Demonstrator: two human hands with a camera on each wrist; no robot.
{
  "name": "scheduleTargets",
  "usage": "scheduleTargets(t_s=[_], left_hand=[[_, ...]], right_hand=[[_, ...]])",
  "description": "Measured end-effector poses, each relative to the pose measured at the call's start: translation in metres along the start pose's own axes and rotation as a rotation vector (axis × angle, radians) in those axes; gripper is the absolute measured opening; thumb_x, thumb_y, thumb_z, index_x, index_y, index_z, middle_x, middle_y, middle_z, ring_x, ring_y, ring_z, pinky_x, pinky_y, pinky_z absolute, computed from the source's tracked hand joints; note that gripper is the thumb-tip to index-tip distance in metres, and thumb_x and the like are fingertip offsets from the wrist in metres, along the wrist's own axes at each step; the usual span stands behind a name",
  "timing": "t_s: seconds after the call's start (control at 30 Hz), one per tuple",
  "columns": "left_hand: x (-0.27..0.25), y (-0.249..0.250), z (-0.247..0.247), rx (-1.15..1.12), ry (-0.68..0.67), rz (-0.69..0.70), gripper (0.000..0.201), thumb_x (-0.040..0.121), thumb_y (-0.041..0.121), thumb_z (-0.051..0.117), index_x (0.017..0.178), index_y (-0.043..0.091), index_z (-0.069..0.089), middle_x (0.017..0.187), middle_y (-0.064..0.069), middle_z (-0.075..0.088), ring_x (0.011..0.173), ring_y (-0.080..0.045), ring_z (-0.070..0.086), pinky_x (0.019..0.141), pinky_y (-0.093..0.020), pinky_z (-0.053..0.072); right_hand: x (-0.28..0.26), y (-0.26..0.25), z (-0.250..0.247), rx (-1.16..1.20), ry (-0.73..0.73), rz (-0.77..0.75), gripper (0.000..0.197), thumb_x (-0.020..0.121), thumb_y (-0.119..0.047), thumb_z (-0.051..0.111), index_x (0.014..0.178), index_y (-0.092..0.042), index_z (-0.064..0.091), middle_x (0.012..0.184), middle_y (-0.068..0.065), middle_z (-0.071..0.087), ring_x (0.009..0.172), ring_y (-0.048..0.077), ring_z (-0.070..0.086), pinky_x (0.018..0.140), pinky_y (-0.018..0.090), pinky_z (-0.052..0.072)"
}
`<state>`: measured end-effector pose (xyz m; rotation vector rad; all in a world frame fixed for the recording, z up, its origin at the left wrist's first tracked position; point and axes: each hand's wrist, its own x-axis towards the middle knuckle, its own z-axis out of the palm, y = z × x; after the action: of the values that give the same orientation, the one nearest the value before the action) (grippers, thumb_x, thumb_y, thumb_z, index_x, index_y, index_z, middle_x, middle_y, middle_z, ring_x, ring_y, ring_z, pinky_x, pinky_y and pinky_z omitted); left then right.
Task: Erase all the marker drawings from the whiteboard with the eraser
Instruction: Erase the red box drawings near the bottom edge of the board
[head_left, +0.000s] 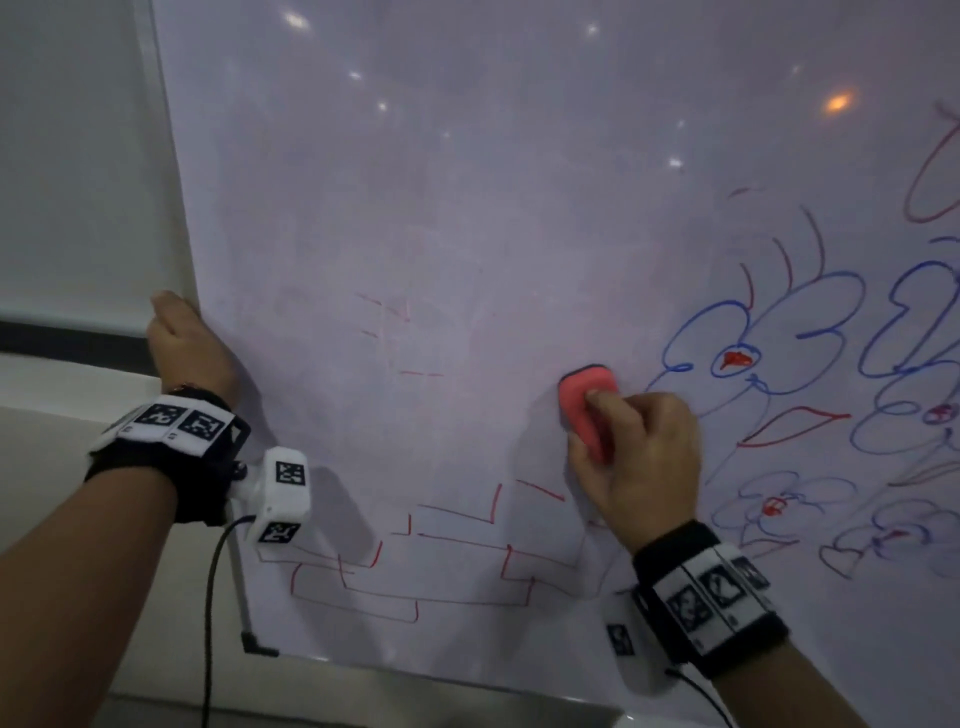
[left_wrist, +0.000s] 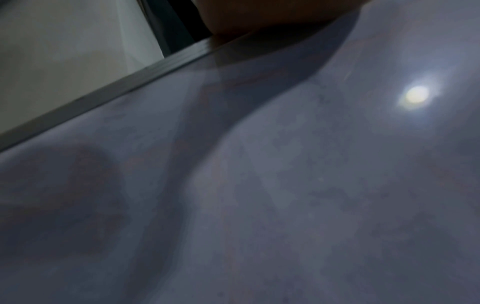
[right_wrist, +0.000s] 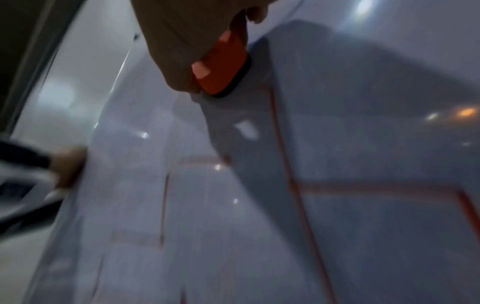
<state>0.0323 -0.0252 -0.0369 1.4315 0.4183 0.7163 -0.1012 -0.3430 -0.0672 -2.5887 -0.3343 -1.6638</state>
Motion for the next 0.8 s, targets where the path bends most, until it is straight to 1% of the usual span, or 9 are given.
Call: scheduleTargets(t_s=[0.13, 0.3, 0.4, 0.47, 0.53, 0.6, 0.67, 0.73, 0.8], left_hand=[[0.004, -0.003, 0.0, 0.08, 0.015, -0.021, 0.055, 0.101, 0.031, 0.016, 0.124, -0.012, 0.04, 0.134, -0.028, 0.043, 0.123, -0.038, 0.039, 0.103, -0.038, 0.029], [0.006, -0.006, 0.001, 0.124, 0.01, -0.069, 0.042, 0.101, 0.019, 0.017, 0.13, -0.006, 0.035, 0.138, -0.021, 0.038, 0.123, -0.035, 0.037, 0.097, -0.034, 0.025], [0.002, -0.006, 0.001, 0.173, 0.012, -0.018, 0.043, 0.101, 0.021, 0.017, 0.123, -0.006, 0.041, 0.133, -0.022, 0.044, 0.117, -0.033, 0.041, 0.092, -0.033, 0.026], [0.002, -0.006, 0.001, 0.176, 0.023, 0.005, 0.045, 0.101, 0.023, 0.017, 0.117, -0.009, 0.044, 0.129, -0.025, 0.047, 0.113, -0.034, 0.043, 0.09, -0.032, 0.026], [0.002, -0.007, 0.001, 0.156, -0.005, -0.018, 0.041, 0.101, 0.019, 0.018, 0.118, -0.008, 0.044, 0.13, -0.025, 0.045, 0.113, -0.035, 0.043, 0.089, -0.032, 0.025], [0.004, -0.003, 0.0, 0.096, 0.006, -0.06, 0.038, 0.101, 0.016, 0.019, 0.117, -0.008, 0.043, 0.13, -0.025, 0.044, 0.113, -0.035, 0.043, 0.09, -0.034, 0.025], [0.003, -0.003, -0.001, 0.127, -0.01, -0.007, 0.037, 0.1, 0.017, 0.019, 0.096, -0.008, 0.045, 0.12, -0.025, 0.05, 0.104, -0.034, 0.046, 0.089, -0.036, 0.029], [0.001, -0.001, 0.0, 0.124, -0.026, 0.01, 0.038, 0.099, 0.019, 0.018, 0.068, 0.005, 0.034, 0.1, -0.017, 0.05, 0.087, -0.026, 0.04, 0.087, -0.04, 0.035], [-0.002, 0.002, -0.001, 0.088, -0.04, 0.0, 0.04, 0.099, 0.02, 0.018, 0.06, 0.013, 0.025, 0.094, -0.016, 0.045, 0.084, -0.019, 0.031, 0.083, -0.041, 0.035]], right_hand=[[-0.058, 0.008, 0.011, -0.051, -0.145, -0.259, 0.046, 0.073, -0.02, 0.068, 0.116, -0.023, 0.05, 0.092, 0.008, 0.042, 0.071, 0.024, 0.038, 0.062, 0.033, 0.03], [-0.038, 0.043, -0.026, -0.079, -0.049, -0.104, 0.027, 0.089, -0.031, 0.05, 0.113, -0.019, 0.05, 0.097, 0.013, 0.048, 0.076, 0.027, 0.04, 0.065, 0.035, 0.031], [-0.034, 0.029, -0.01, -0.037, 0.007, -0.062, 0.034, 0.08, -0.026, 0.057, 0.113, -0.018, 0.05, 0.098, 0.012, 0.041, 0.077, 0.027, 0.039, 0.066, 0.037, 0.031], [-0.061, 0.024, -0.002, -0.074, -0.094, -0.226, 0.037, 0.078, -0.02, 0.058, 0.114, -0.022, 0.051, 0.097, 0.011, 0.042, 0.073, 0.025, 0.038, 0.064, 0.035, 0.03], [-0.088, 0.037, -0.01, -0.14, -0.312, -0.356, 0.036, 0.078, -0.013, 0.053, 0.112, -0.025, 0.051, 0.099, 0.011, 0.045, 0.073, 0.024, 0.039, 0.066, 0.033, 0.03], [-0.082, 0.056, -0.028, -0.118, -0.407, -0.171, 0.023, 0.086, -0.02, 0.051, 0.106, -0.031, 0.054, 0.094, 0.008, 0.053, 0.074, 0.026, 0.047, 0.066, 0.031, 0.032], [-0.054, 0.063, -0.042, -0.094, -0.347, -0.04, 0.021, 0.088, -0.03, 0.053, 0.108, -0.032, 0.055, 0.086, 0.011, 0.062, 0.07, 0.029, 0.051, 0.063, 0.032, 0.036], [-0.024, 0.056, -0.041, -0.063, -0.227, -0.035, 0.031, 0.084, -0.025, 0.057, 0.115, -0.024, 0.053, 0.087, 0.021, 0.064, 0.068, 0.031, 0.051, 0.061, 0.035, 0.035], [-0.018, 0.032, -0.024, -0.022, -0.192, -0.043, 0.028, 0.083, -0.024, 0.06, 0.11, -0.026, 0.056, 0.085, 0.018, 0.064, 0.07, 0.028, 0.048, 0.063, 0.033, 0.034]])
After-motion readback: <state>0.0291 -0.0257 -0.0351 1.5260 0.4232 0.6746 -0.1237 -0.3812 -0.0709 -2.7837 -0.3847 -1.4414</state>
